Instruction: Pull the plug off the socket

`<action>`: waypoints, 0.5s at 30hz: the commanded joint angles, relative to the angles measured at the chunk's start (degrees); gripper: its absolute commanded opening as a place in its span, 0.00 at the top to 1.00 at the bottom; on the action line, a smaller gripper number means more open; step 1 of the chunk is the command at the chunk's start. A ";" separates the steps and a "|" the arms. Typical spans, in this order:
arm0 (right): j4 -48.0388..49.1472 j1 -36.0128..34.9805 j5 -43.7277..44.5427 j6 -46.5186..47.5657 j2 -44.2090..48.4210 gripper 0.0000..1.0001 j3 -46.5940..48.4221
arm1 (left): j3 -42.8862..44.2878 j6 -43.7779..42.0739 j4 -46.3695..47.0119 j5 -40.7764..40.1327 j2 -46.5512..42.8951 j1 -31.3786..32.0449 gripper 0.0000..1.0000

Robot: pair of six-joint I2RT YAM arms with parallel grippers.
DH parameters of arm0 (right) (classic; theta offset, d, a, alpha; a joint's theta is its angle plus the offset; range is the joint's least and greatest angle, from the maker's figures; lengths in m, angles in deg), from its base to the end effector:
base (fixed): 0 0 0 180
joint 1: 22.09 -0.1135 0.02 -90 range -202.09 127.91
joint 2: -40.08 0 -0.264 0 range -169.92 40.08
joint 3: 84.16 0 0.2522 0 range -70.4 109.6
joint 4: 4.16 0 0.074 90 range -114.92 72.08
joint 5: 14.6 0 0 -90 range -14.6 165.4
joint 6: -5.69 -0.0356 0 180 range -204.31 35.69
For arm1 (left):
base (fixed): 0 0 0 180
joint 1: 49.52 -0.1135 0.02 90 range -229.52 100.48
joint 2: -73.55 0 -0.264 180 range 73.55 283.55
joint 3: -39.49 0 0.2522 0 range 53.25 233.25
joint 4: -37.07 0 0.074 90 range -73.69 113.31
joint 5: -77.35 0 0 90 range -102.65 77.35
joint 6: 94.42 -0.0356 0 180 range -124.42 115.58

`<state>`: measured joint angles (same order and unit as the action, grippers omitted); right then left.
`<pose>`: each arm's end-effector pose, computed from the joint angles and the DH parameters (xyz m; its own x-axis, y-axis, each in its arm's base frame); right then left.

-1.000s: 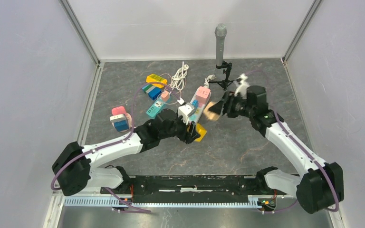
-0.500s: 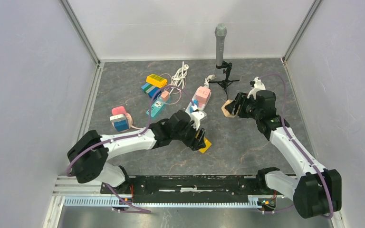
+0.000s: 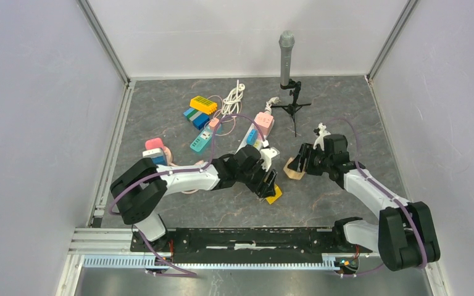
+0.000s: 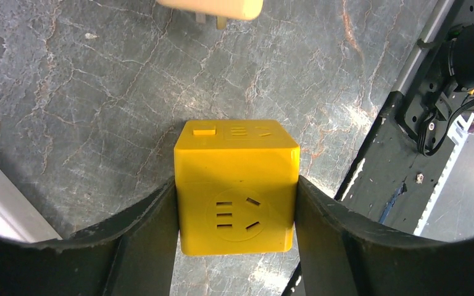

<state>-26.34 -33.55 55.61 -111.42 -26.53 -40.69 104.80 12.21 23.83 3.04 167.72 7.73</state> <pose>0.2159 0.0561 0.1803 -0.8118 0.2729 -0.5162 -0.0565 0.8431 0.5347 0.1761 -0.2915 0.1825 -0.6103 0.4395 -0.6591 0.7760 0.4987 -0.3861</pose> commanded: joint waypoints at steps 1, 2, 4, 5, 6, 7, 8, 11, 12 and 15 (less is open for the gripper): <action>3.77 0.19 -2.37 0.45 -1.40 0.70 -1.06 | 2.95 2.21 -0.22 0.16 0.53 0.22 0.38; 3.70 0.22 -2.13 0.48 -1.58 0.61 -1.09 | 3.18 2.13 -0.25 -0.29 0.33 0.18 0.32; 3.32 0.15 -1.23 0.71 -1.25 0.45 -0.83 | 3.84 1.79 -2.33 -1.60 -0.40 0.18 0.22; 2.89 0.19 -0.31 1.05 -1.03 0.37 -0.36 | 4.37 1.60 -3.08 -2.14 -1.00 0.20 0.17; 2.15 0.13 0.50 1.60 -0.85 0.29 0.25 | 4.88 1.25 -3.86 -3.01 -1.62 0.19 0.13; 1.43 0.13 1.30 2.18 -0.76 0.23 1.04 | 5.62 0.90 -4.74 -4.04 -2.22 0.21 0.03; 0.66 0.19 2.13 2.97 -0.76 0.20 2.01 | 6.40 0.59 -6.10 -5.62 -2.81 0.22 0.00; -1.42 0.14 4.57 4.86 -0.27 0.13 4.23 | 9.33 -0.14 -9.63 -10.13 -4.40 0.23 0.00; -1.67 0.18 5.04 5.18 0.16 0.12 4.78 | 9.90 -0.40 -10.20 -11.02 -4.98 0.23 0.00; -1.56 0.15 6.34 5.84 2.08 0.10 6.15 | 10.34 -0.54 -11.03 -15.12 -7.04 0.12 0.00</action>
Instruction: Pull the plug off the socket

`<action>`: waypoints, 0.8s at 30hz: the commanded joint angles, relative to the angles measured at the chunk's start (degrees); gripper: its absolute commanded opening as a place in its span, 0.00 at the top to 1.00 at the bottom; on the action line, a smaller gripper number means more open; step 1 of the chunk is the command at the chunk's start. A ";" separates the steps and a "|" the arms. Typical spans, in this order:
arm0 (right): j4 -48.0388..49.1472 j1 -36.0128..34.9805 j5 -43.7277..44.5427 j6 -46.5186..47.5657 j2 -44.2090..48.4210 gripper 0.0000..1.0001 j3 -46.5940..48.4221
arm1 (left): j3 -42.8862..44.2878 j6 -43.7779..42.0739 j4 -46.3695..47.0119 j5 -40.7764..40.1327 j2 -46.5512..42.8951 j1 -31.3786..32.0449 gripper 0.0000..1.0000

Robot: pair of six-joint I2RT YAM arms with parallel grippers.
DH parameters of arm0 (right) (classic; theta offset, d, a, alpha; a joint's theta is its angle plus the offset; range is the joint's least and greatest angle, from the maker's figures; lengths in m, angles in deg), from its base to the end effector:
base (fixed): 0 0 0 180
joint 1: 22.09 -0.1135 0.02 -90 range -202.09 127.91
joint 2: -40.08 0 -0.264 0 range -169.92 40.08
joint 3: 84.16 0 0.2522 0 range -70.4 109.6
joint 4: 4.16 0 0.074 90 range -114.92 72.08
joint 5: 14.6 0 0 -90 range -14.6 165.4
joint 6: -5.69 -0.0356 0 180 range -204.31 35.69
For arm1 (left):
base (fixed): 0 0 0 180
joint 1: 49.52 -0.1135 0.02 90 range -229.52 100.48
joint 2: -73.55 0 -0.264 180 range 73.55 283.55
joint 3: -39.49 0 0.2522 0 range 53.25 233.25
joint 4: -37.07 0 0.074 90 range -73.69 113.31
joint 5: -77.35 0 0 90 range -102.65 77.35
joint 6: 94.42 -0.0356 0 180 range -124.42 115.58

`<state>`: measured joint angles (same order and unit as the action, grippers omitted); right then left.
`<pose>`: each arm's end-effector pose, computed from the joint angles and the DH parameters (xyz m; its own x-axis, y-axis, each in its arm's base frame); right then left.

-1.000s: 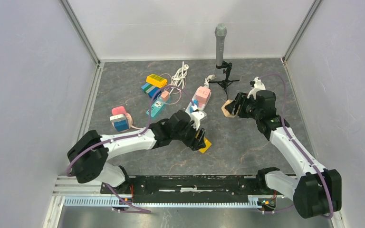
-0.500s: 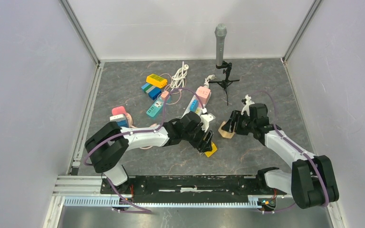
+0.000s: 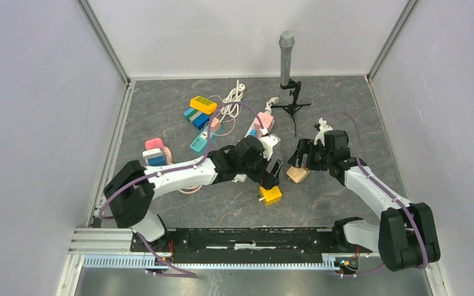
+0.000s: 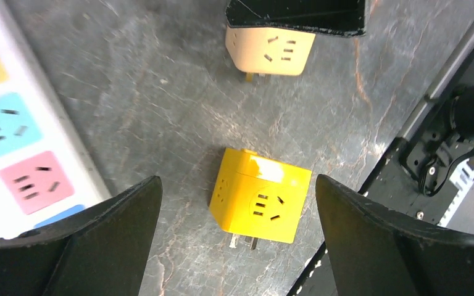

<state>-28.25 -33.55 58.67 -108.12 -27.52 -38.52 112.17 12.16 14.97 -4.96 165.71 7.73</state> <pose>0.2217 0.0554 0.1854 -0.8014 0.2320 -0.5513 -0.0684 0.8801 0.4698 0.1850 -0.2965 0.2207 -0.5974 0.4060 -0.6916 0.7483 0.5924 -0.2986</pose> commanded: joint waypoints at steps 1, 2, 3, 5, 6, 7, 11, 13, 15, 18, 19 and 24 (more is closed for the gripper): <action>0.62 0.15 3.61 2.65 3.74 0.10 4.26 | 2.89 -0.54 -2.33 -9.06 -5.99 0.14 0.00; 1.03 0.13 3.83 2.68 4.45 0.10 4.61 | 2.67 -0.50 -2.53 -11.02 -6.91 0.14 0.00; 1.60 0.13 3.77 2.58 5.04 0.10 4.81 | 2.34 -0.34 -2.71 -13.42 -8.12 0.06 0.00; 3.54 0.13 2.41 2.50 6.16 0.10 4.86 | 1.38 -0.08 -3.07 -18.94 -10.66 0.01 0.00; 4.94 0.14 1.44 2.35 6.41 0.11 4.86 | 0.66 0.10 -3.09 -22.21 -12.15 -0.02 0.00; 6.25 0.04 0.08 2.15 6.61 0.12 4.70 | -0.30 0.43 -2.97 -25.20 -13.64 -0.04 0.00; 13.11 -1.01 -4.54 0.97 6.06 0.16 4.40 | -5.40 2.32 -0.97 -37.07 -20.72 -0.55 0.00; 14.54 -2.99 -4.20 1.10 5.27 0.17 5.21 | -8.11 4.71 -0.31 -39.45 -24.09 -1.28 0.00; 15.31 -6.01 -2.30 1.53 4.20 0.17 6.68 | -10.41 7.34 -0.14 -38.91 -27.18 -2.67 0.00; 14.75 -12.14 4.11 1.40 1.35 0.17 9.61 | -13.30 12.29 -1.23 -36.02 -30.66 -5.16 0.00; 14.20 -14.28 6.47 0.94 0.01 0.17 10.88 | -13.86 13.67 -1.85 -34.98 -31.46 -6.12 0.00; 2.44 -21.25 24.73 -8.96 -10.46 0.29 20.80 | -15.04 18.93 -6.45 -30.55 -32.32 -10.66 0.00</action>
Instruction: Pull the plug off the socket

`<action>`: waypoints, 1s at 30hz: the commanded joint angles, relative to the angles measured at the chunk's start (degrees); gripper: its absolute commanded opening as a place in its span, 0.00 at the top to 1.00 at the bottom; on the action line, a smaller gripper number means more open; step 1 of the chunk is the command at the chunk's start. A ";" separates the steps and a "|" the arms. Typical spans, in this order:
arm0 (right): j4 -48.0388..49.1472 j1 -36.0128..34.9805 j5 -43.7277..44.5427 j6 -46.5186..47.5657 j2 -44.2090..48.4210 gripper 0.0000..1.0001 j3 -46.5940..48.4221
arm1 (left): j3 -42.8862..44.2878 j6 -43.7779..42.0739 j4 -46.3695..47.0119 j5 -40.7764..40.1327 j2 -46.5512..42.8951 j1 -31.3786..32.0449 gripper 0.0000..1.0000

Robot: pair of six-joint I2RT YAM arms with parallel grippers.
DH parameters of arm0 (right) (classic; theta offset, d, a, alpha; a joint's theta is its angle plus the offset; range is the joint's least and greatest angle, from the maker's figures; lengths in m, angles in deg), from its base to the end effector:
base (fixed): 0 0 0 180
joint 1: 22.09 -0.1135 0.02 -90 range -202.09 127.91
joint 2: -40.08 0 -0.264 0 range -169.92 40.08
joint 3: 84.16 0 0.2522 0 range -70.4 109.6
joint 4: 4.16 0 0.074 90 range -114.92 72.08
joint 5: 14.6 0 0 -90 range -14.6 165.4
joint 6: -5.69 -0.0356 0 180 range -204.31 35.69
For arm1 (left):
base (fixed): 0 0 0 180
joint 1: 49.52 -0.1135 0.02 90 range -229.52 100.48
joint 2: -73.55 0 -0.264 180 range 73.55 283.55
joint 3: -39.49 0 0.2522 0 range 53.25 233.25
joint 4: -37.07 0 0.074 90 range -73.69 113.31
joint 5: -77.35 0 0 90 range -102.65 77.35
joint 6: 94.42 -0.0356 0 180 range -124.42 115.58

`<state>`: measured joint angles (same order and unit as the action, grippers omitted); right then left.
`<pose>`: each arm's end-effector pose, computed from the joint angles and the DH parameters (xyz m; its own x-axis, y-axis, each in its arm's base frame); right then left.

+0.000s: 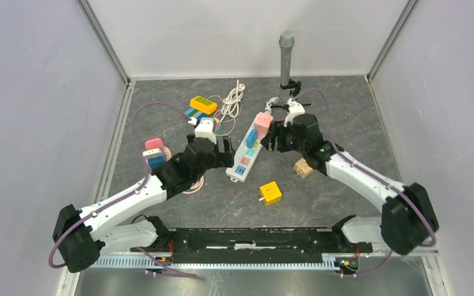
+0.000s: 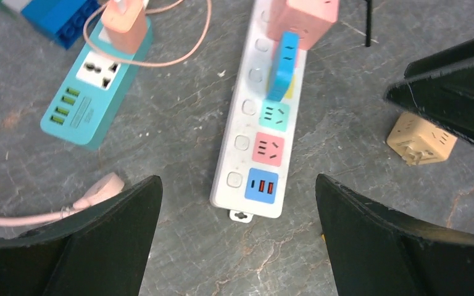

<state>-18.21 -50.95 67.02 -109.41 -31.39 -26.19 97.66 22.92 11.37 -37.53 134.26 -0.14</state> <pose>0.2411 0.1388 0.2544 -0.6174 0.1389 -0.7743 -0.3631 0.8229 0.4371 0.1653 -0.1697 0.2823 -0.4791 -0.0814 -0.8740 0.2559 0.9395 -0.2278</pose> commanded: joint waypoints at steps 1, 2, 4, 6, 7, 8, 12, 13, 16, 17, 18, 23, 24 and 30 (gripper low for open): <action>-9.87 -5.52 19.49 -8.88 -8.46 0.28 10.69 | -0.54 8.91 -3.87 2.16 -0.78 -3.58 0.00; -11.63 -7.00 22.29 -9.98 -10.47 0.25 13.23 | -0.51 9.67 -4.97 2.32 -0.76 -4.50 0.00; -12.71 -9.96 27.86 -12.41 -13.38 0.20 16.45 | -0.80 10.62 -5.95 2.81 -0.89 -5.70 0.00; -13.57 -11.22 29.78 -14.63 -16.68 0.20 19.50 | -1.23 11.02 -6.16 3.23 -1.27 -6.35 0.00; -14.85 -11.67 30.71 -15.69 -18.26 0.20 21.27 | -1.44 10.99 -6.25 3.50 -1.43 -6.56 0.00; -16.86 -11.96 31.67 -16.56 -20.33 0.21 23.91 | -1.59 11.02 -6.20 3.61 -1.61 -6.75 0.00; -27.09 -12.86 34.49 -20.33 -28.12 0.23 34.14 | -2.17 10.75 -6.42 4.02 -2.05 -7.26 0.00; -28.10 -12.95 34.81 -20.67 -29.69 0.23 35.76 | -2.24 10.72 -6.42 4.17 -2.18 -7.37 0.00; -26.38 -13.21 34.83 -21.20 -31.58 0.24 36.06 | -2.69 10.62 -6.33 4.73 -2.51 -7.55 0.00; -25.61 -13.22 34.53 -21.35 -32.23 0.25 36.03 | -2.73 10.48 -6.34 4.84 -2.67 -7.63 0.00; -25.53 -13.24 34.39 -21.52 -33.02 0.26 36.52 | -2.82 10.36 -6.31 4.84 -2.81 -7.63 0.00; -28.40 -13.25 33.89 -22.84 -36.09 0.38 38.51 | -3.65 9.13 -5.59 5.12 -3.88 -7.81 0.00; -28.78 -13.27 33.87 -23.24 -36.06 0.42 38.08 | -3.91 8.68 -5.19 5.38 -3.96 -7.81 0.00; -25.04 -13.27 32.86 -24.97 -31.52 0.66 30.02 | -4.39 8.36 -3.10 7.22 -2.82 -8.06 0.00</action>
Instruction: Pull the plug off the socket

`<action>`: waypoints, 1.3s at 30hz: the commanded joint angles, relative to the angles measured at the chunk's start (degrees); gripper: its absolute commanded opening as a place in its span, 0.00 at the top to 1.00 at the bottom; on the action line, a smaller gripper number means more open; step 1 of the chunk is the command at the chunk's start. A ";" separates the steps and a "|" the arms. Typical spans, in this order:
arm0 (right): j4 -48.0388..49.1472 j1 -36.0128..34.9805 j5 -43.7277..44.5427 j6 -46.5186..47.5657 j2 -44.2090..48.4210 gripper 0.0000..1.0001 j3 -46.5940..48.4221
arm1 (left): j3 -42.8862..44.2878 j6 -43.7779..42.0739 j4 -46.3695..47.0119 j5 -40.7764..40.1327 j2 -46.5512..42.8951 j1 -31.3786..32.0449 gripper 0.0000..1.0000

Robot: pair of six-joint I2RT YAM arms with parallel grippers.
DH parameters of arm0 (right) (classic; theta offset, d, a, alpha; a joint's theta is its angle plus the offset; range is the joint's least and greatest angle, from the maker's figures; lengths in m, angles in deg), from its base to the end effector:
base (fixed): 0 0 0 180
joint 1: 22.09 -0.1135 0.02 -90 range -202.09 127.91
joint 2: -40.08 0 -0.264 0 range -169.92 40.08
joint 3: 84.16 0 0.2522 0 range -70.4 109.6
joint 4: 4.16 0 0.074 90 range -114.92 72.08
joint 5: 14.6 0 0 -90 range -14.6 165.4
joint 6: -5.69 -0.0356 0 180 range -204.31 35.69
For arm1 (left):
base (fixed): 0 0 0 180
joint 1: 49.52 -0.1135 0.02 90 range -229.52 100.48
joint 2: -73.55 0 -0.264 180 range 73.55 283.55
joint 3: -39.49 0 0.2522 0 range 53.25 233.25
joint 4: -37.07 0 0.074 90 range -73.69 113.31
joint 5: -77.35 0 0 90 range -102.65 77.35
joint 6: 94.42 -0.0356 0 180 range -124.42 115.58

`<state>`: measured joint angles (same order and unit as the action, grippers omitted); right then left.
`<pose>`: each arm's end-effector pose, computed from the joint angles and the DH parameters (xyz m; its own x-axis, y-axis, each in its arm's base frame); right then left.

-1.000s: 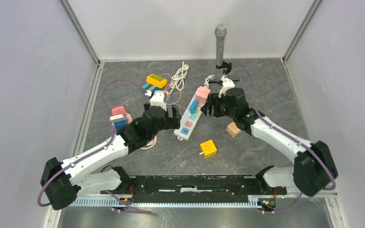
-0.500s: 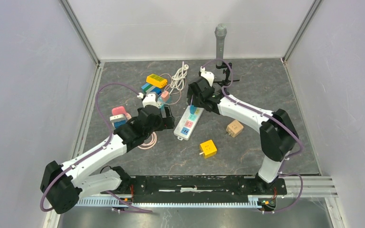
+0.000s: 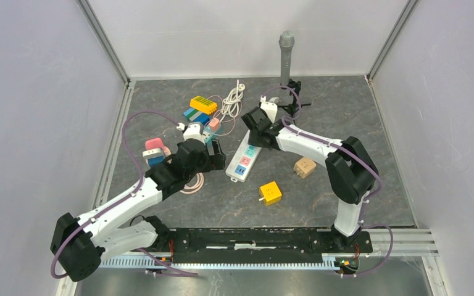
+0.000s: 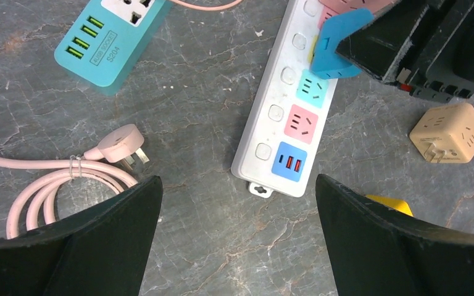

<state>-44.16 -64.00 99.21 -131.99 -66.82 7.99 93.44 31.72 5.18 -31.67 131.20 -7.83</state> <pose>0.3089 0.2579 0.2149 -0.7328 0.2512 -0.6323 0.1547 0.9665 0.2048 0.1705 -0.1363 0.2576 -0.6051 -0.2077 -0.7686 0.0917 0.9408 -0.3264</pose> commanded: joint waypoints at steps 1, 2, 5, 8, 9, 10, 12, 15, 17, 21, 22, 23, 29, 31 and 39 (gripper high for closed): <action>1.69 -0.20 0.31 -2.57 4.50 0.68 -5.00 | -0.04 -0.46 3.19 1.68 0.70 -0.38 0.00; 2.32 -0.25 -0.08 -2.48 4.90 0.70 -5.78 | 0.06 -0.36 3.23 2.10 1.41 -0.46 0.00; 3.10 -0.10 -1.55 -2.59 4.49 0.76 -5.89 | 0.50 -0.45 3.36 3.43 3.37 -0.61 0.00; 3.59 -0.03 -3.40 -3.17 4.16 0.86 -5.75 | 0.85 -0.62 3.63 4.66 5.12 -0.73 0.00; 3.69 -0.01 -4.30 -3.49 4.42 0.89 -5.95 | 1.04 -0.70 3.76 5.17 5.59 -0.82 0.00; 3.84 0.00 -4.97 -3.80 4.78 0.92 -6.20 | 1.17 -0.88 3.72 5.51 6.08 -0.91 0.00; 4.24 -0.01 -6.49 -4.53 5.82 0.98 -7.32 | 1.48 -0.99 3.72 6.49 7.10 -1.08 0.00; 5.03 -0.01 -9.49 -5.67 7.90 1.00 -9.34 | 2.14 -1.39 4.10 8.14 9.03 -1.43 0.00; 5.40 -0.22 -11.46 -7.04 9.21 1.00 -10.94 | 2.39 -1.78 4.97 9.42 10.57 -1.55 0.00; 5.90 -2.46 -13.33 -10.21 10.46 1.00 -13.23 | 0.34 -2.93 9.29 12.07 13.85 -1.56 0.02; 5.52 -3.21 -13.21 -10.61 10.46 1.00 -13.34 | -0.15 -2.98 10.12 12.84 14.59 -1.59 0.03; 5.54 -3.79 -12.86 -10.70 10.43 0.98 -13.40 | -0.45 -3.00 10.68 13.41 15.02 -1.53 0.04; 4.36 -4.16 -10.10 -8.96 9.25 0.58 -11.36 | -0.34 -3.10 10.92 14.12 16.81 -1.53 0.05; 5.12 -4.19 -9.38 -7.40 9.24 0.47 -10.55 | -0.36 -3.06 10.92 14.56 17.10 -1.56 0.07; 7.33 -4.14 -11.97 -3.30 7.28 0.40 -8.25 | -3.57 -3.33 13.65 15.12 16.46 -1.52 0.22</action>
<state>-38.52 -68.15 88.24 -137.23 -58.58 -3.18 91.73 30.81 15.13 -17.51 148.18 -9.21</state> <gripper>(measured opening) 0.627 0.825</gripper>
